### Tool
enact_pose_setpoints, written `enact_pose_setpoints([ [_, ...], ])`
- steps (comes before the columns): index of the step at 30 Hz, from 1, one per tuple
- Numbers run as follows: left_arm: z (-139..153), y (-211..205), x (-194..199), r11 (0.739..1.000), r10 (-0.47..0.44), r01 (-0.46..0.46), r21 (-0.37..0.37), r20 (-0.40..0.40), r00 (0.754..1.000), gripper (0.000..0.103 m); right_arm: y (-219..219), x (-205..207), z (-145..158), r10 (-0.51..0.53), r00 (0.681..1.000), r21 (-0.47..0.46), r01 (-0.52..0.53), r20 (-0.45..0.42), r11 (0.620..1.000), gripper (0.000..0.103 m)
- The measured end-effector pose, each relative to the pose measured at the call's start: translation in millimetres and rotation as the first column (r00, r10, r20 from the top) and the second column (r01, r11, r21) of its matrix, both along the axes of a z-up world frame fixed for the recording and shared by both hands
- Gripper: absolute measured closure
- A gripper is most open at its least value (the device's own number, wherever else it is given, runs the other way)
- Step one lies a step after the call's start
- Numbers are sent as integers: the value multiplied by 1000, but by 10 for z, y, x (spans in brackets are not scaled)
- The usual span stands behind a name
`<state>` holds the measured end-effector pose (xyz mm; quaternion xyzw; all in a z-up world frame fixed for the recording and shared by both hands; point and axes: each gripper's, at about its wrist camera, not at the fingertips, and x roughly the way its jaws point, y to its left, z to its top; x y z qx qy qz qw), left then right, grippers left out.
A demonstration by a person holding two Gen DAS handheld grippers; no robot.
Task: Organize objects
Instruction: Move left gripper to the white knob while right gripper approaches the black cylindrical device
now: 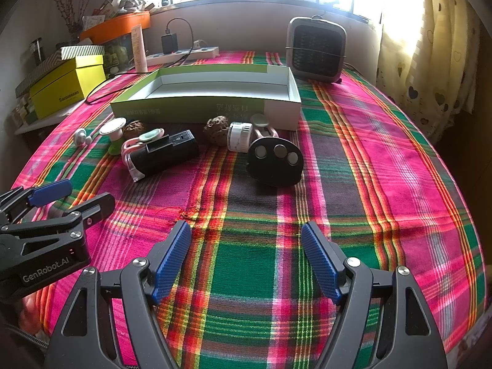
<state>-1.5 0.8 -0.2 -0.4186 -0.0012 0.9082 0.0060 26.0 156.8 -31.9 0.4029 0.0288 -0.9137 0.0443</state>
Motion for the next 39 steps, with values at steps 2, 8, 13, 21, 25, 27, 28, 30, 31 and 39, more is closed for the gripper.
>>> enact_pose_setpoints([
  [2,-6,-3,3,1000,0,0,0,-1,1000,28,-1,2,1,0,1000,1,0,0,1000,28],
  [8,-1,-2,-1,1000,-2,2,0,4,1000,28,-18,7,12,0,1000,0,0,0,1000,28],
  [13,-1,-8,5,1000,-12,12,-1,8,1000,28,-29,-8,12,3,1000,-6,-3,3,1000,28],
  [21,19,-89,39,996,-85,84,17,10,996,29,-20,7,31,-6,1000,-6,6,12,1000,28],
  [25,36,-167,38,994,-103,102,45,10,995,29,-51,-3,57,-3,1000,-46,4,19,999,28],
  [27,44,-247,27,994,-92,91,62,9,996,29,-79,-12,91,8,1000,-68,-7,9,998,28],
  [28,47,-288,19,994,-84,83,70,9,996,29,-109,-14,117,13,1000,-70,-13,-2,997,28],
  [30,59,-382,-8,995,-62,61,78,17,998,29,-173,-51,143,23,1000,-67,-23,-5,997,28],
  [31,64,-421,-20,995,-56,55,82,18,998,29,-210,-81,147,29,1000,-67,-29,-2,997,28],
  [39,111,-811,-129,994,14,-15,110,7,1000,29,-462,-263,194,75,997,-72,-75,-6,995,29],
])
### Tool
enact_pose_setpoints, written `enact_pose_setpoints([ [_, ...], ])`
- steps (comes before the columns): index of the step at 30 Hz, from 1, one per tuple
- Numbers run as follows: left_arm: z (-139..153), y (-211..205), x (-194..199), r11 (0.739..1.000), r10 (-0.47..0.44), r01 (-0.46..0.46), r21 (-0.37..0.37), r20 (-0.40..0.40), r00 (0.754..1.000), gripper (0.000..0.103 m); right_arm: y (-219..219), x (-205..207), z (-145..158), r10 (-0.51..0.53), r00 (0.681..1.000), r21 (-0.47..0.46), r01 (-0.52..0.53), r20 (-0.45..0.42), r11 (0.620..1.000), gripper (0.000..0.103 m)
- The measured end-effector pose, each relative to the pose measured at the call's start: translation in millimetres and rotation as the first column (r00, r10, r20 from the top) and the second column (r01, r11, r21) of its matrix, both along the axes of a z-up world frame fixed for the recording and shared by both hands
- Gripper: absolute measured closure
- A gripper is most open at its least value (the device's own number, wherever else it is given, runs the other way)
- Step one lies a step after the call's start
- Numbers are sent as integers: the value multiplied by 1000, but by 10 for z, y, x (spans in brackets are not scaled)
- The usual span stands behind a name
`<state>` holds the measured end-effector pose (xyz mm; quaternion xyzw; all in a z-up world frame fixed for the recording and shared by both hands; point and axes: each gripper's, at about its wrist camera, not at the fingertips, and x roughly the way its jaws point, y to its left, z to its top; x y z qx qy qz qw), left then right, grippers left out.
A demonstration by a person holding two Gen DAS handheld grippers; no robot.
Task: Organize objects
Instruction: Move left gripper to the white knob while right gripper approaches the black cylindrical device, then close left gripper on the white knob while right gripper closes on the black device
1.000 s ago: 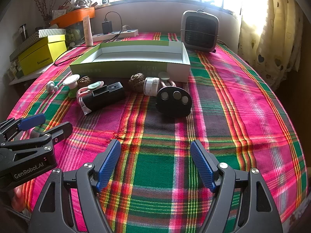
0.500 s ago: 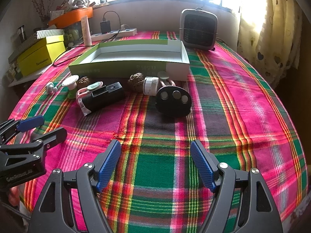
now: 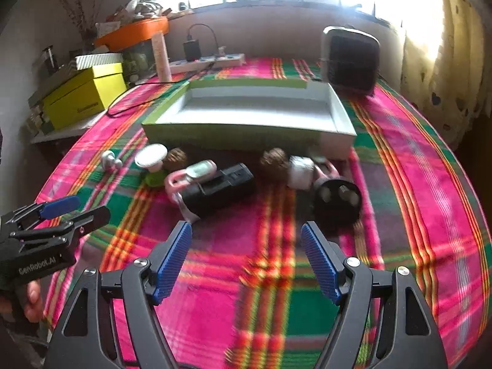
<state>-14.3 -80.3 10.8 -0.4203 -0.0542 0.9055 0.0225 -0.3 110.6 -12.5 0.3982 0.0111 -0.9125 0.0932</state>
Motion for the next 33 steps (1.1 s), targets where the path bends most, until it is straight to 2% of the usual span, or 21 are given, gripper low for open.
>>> enact_pose_setpoints([
  [8,61,-222,-208,999,38,-38,17,-18,999,29,-74,-153,-11,-16,1000,-30,16,18,999,38],
  [16,41,-285,-438,998,61,-61,26,-17,998,30,-115,-246,-11,-7,1000,-65,8,23,998,38],
  [23,7,-307,-548,997,72,-72,20,-12,997,30,-169,-286,17,-17,999,-45,18,32,999,38],
  [25,-9,-310,-567,997,72,-72,20,-7,997,30,-217,-275,31,4,1000,-30,-3,9,1000,38],
  [33,-63,-316,-623,998,67,-67,9,8,998,31,-236,-344,-45,-11,999,-12,12,50,1000,38],
])
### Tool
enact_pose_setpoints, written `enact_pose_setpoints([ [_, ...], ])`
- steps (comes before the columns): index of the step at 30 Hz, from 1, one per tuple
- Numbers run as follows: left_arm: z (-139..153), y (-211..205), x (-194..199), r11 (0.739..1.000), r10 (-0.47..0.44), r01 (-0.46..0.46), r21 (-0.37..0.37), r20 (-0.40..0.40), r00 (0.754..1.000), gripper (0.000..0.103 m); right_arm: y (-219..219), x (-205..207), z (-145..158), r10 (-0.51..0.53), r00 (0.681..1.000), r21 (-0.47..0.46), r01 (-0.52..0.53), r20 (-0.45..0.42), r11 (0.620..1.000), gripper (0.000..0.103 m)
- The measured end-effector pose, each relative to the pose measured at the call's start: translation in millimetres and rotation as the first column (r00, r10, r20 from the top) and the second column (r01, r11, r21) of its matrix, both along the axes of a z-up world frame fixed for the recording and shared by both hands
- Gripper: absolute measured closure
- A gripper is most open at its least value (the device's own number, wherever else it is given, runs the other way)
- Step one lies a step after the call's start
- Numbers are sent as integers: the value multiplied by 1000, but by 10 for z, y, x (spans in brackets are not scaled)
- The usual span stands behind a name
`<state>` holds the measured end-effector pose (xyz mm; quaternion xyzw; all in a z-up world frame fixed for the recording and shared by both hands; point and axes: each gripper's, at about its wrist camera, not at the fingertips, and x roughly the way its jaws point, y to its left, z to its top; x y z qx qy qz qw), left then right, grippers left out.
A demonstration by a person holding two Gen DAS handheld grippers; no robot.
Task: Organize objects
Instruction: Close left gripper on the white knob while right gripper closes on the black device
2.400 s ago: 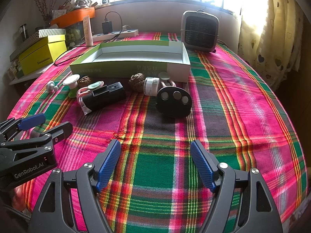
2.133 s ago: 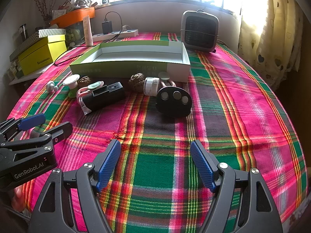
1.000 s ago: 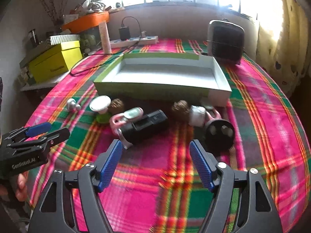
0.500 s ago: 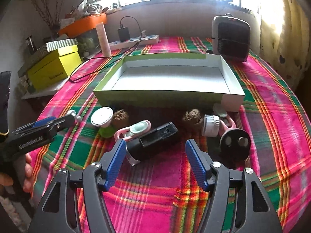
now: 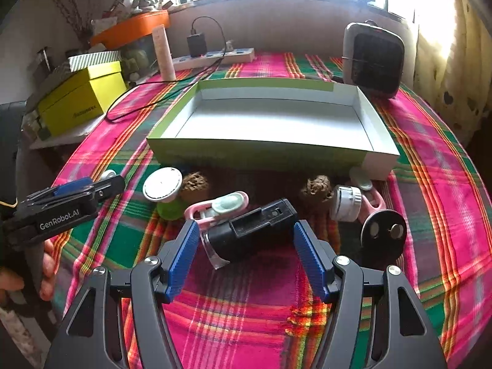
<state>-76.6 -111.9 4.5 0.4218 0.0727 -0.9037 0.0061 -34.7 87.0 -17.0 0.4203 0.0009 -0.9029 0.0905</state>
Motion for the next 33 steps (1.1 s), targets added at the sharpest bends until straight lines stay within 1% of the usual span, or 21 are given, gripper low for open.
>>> enact_pose_setpoints([
  [3,0,6,-9,1000,-3,3,-3,0,1000,31,19,28,2,-14,1000,36,14,-3,999,38],
  [7,-3,10,-20,1000,-9,9,-2,0,1000,31,101,81,3,-27,1000,41,27,8,999,38],
  [15,0,60,-3,1000,-22,22,-10,1,1000,31,234,207,11,-66,998,90,65,10,994,38],
  [19,-3,98,3,999,-33,33,-16,0,999,31,317,234,9,-73,997,71,73,-2,995,38],
  [22,-2,116,10,999,-39,39,-15,0,999,31,297,240,33,-40,999,58,42,-32,997,38],
  [25,-7,136,12,999,-42,42,-22,-3,999,31,248,175,19,-17,1000,44,18,-25,999,38],
  [27,-8,146,18,999,-46,45,-26,-3,999,31,211,118,-3,-3,1000,42,4,-11,999,43],
  [28,-7,145,16,999,-47,47,-25,-3,999,31,203,80,-12,7,1000,43,-7,-5,999,48],
  [33,-2,130,-4,999,-44,44,-21,-5,999,34,213,-17,-54,21,999,43,-22,24,999,52],
])
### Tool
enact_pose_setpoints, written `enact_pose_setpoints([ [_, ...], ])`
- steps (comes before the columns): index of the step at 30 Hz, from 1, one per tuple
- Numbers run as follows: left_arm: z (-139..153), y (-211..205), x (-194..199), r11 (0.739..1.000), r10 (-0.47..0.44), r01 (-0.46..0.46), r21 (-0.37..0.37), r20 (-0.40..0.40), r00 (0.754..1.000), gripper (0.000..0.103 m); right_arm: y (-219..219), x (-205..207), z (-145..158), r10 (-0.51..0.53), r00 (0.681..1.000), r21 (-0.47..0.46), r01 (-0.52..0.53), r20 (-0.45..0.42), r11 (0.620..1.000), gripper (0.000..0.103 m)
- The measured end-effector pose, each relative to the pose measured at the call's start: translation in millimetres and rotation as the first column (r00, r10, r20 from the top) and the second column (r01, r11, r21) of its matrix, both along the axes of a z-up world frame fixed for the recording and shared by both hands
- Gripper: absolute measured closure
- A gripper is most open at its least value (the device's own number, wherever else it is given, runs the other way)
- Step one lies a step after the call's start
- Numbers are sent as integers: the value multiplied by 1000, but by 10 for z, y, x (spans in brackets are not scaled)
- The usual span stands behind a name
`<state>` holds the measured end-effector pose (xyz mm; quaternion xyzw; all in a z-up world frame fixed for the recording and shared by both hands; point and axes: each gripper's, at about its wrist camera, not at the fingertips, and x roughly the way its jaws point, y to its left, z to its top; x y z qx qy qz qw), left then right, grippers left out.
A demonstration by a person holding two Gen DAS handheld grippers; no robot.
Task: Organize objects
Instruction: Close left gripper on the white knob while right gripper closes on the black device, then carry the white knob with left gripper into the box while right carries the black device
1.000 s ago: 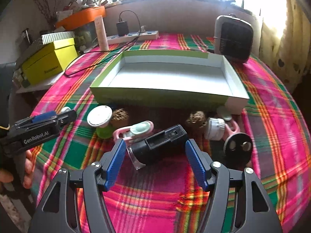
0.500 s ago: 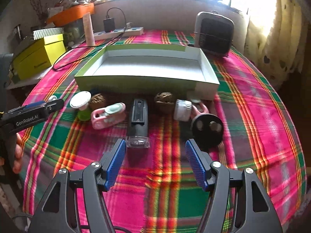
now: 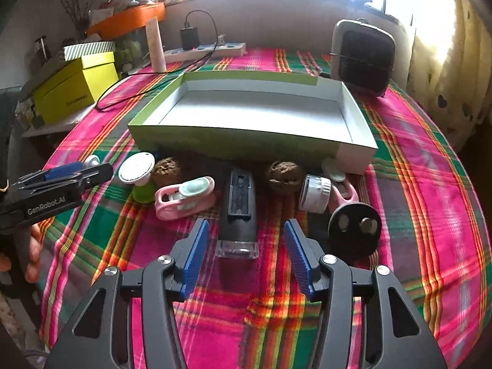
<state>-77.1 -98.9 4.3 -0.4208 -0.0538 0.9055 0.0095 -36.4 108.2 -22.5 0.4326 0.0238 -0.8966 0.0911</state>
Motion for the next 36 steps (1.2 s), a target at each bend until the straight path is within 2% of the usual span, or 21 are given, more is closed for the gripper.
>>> enact_pose_setpoints([
  [5,2,-4,-6,1000,6,-6,-7,0,1000,38,8,-50,-21,6,1000,6,-6,7,1000,59],
  [11,4,-29,-14,999,30,-30,-16,-2,1000,50,-13,-67,-23,15,1000,21,-15,3,1000,68],
  [16,7,-23,-29,1000,22,-22,-22,-2,1000,63,-7,-78,-23,21,1000,16,-21,3,1000,70],
  [22,11,18,-35,1000,14,-14,-23,-3,1000,73,19,-85,-17,23,1000,7,-23,2,1000,74],
  [36,24,54,1,1000,9,-9,-17,-6,1000,74,-4,-83,-12,37,999,-5,-37,-3,999,74],
])
